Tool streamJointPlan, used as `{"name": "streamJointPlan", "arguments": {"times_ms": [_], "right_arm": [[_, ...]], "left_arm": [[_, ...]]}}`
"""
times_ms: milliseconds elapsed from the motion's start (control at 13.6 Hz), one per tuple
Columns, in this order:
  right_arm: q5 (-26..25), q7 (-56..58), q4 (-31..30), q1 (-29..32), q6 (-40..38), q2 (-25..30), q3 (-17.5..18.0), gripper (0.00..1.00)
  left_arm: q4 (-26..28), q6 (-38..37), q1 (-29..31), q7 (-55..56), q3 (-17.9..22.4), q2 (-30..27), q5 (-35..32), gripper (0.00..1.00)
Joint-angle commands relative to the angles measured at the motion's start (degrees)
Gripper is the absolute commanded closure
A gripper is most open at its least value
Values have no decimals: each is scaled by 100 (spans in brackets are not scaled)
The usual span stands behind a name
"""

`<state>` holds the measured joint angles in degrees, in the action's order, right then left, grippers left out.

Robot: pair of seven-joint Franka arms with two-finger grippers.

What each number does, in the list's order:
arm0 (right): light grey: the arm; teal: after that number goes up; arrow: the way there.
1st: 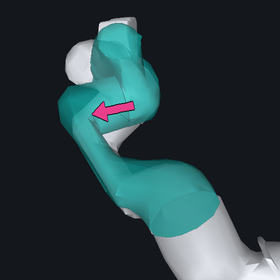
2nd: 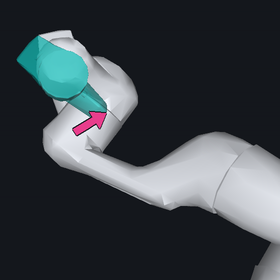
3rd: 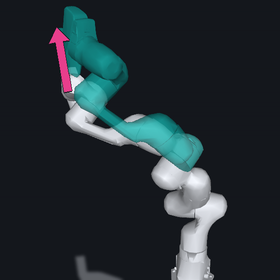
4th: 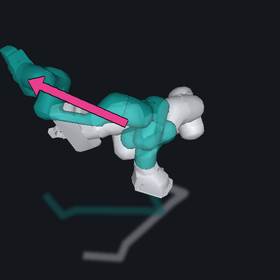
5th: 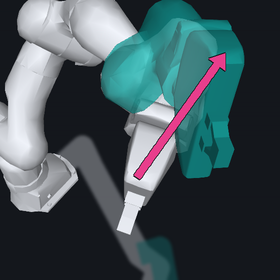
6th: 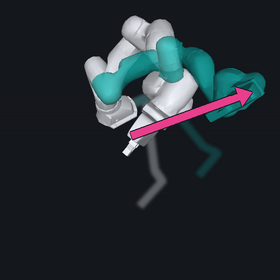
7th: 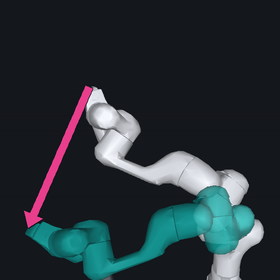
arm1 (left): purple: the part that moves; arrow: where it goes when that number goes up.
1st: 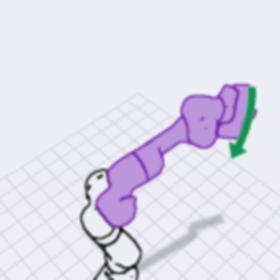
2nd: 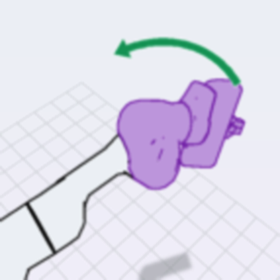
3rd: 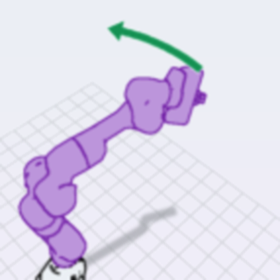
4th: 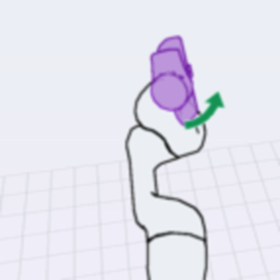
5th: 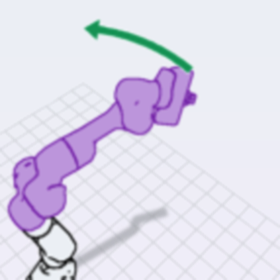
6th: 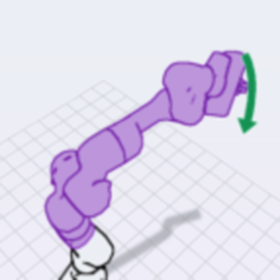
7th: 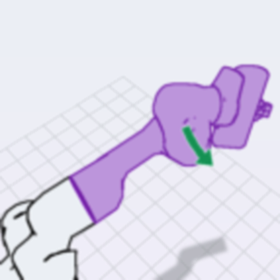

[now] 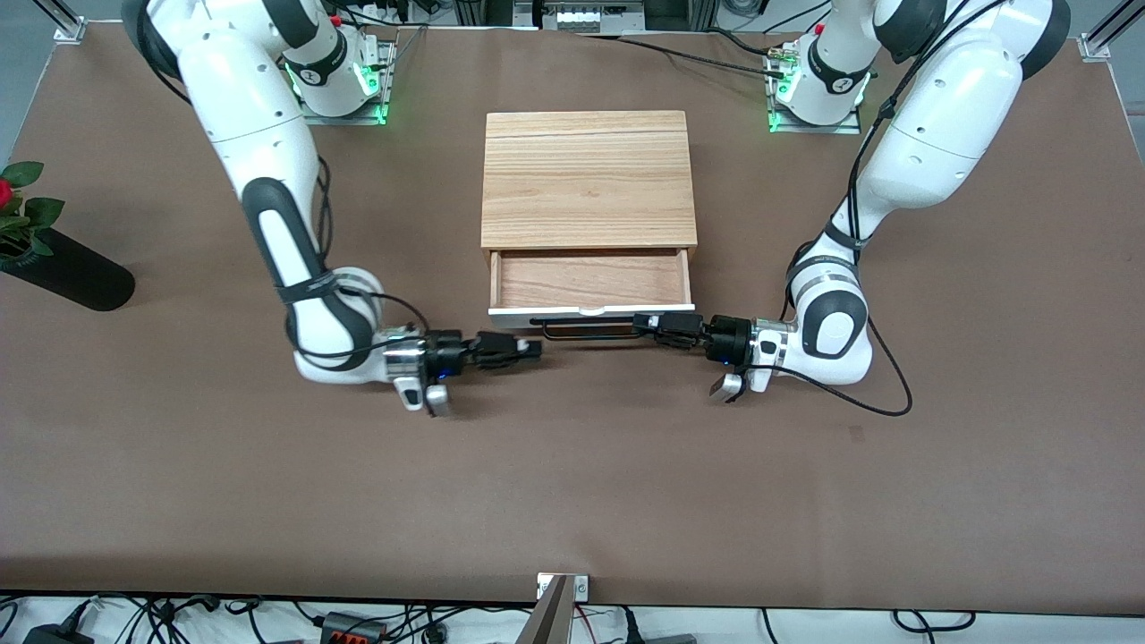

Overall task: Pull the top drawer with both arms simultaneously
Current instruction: 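Pull the handle outward with both grippers, sliding the drawer open, then open both grippers and draw them back from the handle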

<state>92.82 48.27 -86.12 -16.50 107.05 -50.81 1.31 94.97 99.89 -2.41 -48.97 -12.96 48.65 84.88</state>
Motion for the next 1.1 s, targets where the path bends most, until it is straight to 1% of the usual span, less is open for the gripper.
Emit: {"name": "streamJointPlan", "arguments": {"times_ms": [0, 74, 147, 221, 368, 441, 588, 735, 809, 882, 1029], "right_arm": [[-115, 7, 139, 16, 53, -69, 45, 0], [-124, -54, 139, 16, 53, -17, 45, 0], [-202, -98, 148, -10, 70, 44, -34, 0], [-455, -229, 183, -54, 70, 88, -165, 0], [-886, -597, 200, -37, 79, 281, -219, 0], [-1149, -782, 209, -54, 96, 352, -323, 0], [-1799, -1107, 437, -90, 123, 510, -552, 0], [-2878, -1625, 560, -72, 123, 729, -667, 0], [-3493, -1871, 639, -81, 123, 844, -719, 0], [-4073, -2065, 727, -72, 123, 932, -729, 0], [-5338, -2286, 807, -46, 105, 1134, -738, 0]], "left_arm": [[40, -101, 21, -113, 13, -66, -94, 0], [-30, -101, 12, -113, 13, -66, -94, 0], [-118, -101, 21, -113, 13, -66, -103, 0], [-232, -101, 21, -70, 13, -66, -112, 0], [-434, -101, 21, -17, 31, -66, -129, 0], [-514, -101, 30, -16, 39, -66, -130, 0], [-672, -101, 30, -16, 83, -75, -147, 0], [-944, -101, 4, 27, 232, -84, -234, 0], [-1119, -101, -31, 62, 294, -110, -583, 0], [-1408, -101, -14, 298, 303, -110, -1048, 0], [-1927, -145, 47, 1035, 303, -136, -1918, 0]]}}
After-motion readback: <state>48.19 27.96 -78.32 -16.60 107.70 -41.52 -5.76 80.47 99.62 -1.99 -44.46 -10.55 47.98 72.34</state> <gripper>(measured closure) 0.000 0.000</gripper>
